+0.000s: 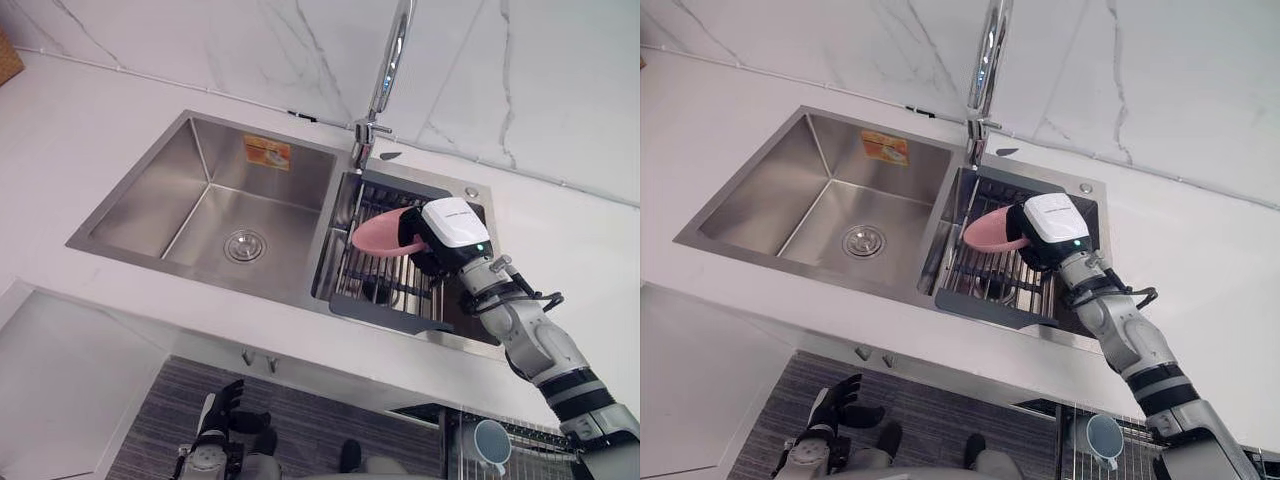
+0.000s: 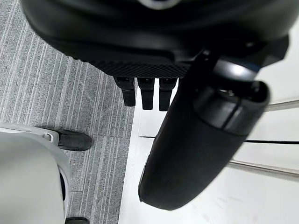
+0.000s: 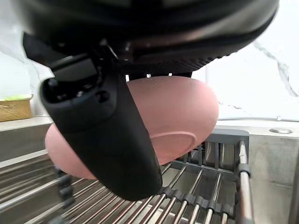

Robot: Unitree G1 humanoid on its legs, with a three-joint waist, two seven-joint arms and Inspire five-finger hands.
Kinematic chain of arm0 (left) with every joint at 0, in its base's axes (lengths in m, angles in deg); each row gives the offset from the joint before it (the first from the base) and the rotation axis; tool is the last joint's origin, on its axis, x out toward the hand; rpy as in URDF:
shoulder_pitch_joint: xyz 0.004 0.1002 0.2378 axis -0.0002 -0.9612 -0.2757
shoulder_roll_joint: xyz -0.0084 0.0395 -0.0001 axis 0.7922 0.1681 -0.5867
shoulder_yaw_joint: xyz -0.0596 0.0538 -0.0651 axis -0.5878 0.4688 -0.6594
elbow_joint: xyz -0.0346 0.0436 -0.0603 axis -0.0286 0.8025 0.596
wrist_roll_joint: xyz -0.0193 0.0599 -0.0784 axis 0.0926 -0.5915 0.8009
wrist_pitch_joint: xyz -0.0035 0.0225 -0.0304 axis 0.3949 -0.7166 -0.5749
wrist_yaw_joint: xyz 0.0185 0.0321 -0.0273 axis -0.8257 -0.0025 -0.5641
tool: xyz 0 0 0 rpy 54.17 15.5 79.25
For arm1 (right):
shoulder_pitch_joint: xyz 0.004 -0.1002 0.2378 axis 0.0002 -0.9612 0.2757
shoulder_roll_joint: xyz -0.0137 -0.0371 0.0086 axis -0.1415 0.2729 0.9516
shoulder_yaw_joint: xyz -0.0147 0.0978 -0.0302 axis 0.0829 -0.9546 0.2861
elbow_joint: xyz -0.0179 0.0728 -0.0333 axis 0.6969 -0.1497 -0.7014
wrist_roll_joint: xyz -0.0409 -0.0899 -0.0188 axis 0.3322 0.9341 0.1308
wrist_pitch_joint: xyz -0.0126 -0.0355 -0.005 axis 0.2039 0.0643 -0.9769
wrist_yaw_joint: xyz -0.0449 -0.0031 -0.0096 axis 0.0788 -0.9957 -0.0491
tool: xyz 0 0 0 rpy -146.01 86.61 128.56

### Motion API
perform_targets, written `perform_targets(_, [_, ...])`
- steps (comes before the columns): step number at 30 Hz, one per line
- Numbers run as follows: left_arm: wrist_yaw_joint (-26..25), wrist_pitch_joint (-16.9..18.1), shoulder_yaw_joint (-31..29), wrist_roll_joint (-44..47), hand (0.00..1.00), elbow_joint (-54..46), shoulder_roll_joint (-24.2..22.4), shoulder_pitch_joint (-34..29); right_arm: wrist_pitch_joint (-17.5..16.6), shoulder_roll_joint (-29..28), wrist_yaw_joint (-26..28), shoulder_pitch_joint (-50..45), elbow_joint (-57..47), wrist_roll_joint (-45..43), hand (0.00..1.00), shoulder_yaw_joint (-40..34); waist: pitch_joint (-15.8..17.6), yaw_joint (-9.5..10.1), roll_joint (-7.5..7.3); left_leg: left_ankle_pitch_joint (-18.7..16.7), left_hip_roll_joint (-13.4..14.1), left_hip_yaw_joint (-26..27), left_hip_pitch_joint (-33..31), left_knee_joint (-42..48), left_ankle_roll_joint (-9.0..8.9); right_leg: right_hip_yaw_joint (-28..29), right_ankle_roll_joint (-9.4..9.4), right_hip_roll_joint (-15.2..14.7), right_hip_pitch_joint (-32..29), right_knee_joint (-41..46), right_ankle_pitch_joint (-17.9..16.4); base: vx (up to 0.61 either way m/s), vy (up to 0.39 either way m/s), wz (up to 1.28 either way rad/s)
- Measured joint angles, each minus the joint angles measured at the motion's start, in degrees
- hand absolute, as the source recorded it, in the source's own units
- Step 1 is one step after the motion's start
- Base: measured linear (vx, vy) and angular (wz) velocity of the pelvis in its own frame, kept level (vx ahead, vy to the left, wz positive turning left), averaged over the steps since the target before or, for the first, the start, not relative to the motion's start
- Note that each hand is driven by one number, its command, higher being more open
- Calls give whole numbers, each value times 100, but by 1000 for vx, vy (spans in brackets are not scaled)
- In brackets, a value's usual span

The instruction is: Walk over to the sink, pick up the cup, carry it to the dishwasher, place the cup inside the dishwasher, then close the dishwasher door

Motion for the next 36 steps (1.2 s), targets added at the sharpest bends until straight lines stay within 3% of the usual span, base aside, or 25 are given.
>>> perform_targets(5, [-1, -13, -123, -1, 90, 70, -8, 0, -15, -91, -82, -509, -667, -1, 30, -551, -6, -71, 11, -18, 15, 126, 84, -19, 24, 133, -3, 16, -23, 65, -3, -38, -1, -14])
perform_targets(13, [0, -43, -148, -16, 90, 300, -7, 5, -26, -1083, -441, -1544, -2137, -129, 30, -1888, -95, -241, 86, -59, 53, 456, 209, -21, 50, 467, -6, 56, -113, 162, -5, -20, -3, -21])
perform_targets(19, [14, -76, -103, -126, 90, 478, -30, -9, -22, -1826, -482, -2270, -2324, -543, 30, -2168, -283, -320, 233, -162, 87, 701, 320, -18, 51, 710, -7, 95, -125, 171, -6, -14, -3, -23])
perform_targets(25, [26, -103, 43, -125, 90, 547, -16, 9, -14, -2153, -572, -2741, -2570, -720, 30, -2539, -343, -407, 314, -263, 125, 767, 113, 179, 30, 778, -16, 154, -250, 174, -1, -8, -7, -6])
perform_targets(28, [21, -106, 98, -123, 90, 549, -40, 58, -1, -2285, -650, -2793, -2614, -721, 30, -2710, -337, -420, 331, -503, 158, 835, -103, 629, 14, 842, -52, 226, -305, 176, 23, 15, -18, -13])
perform_targets(33, [-28, -124, 193, -111, 90, 554, -191, 78, 2, -2554, -701, -2807, -2616, -723, 30, -2741, -363, -430, 433, -922, 301, 1288, -264, 1163, -17, 1352, -112, 436, -479, 186, 107, 13, 5, -54])
perform_targets(36, [-124, -234, 130, -20, 90, 563, -192, 74, 99, -2762, -705, -2952, -2615, -726, 30, -2819, -360, -456, 472, -976, 334, 1672, -283, 1178, -4, 1756, -82, 520, -722, 233, 200, 8, 27, -67])
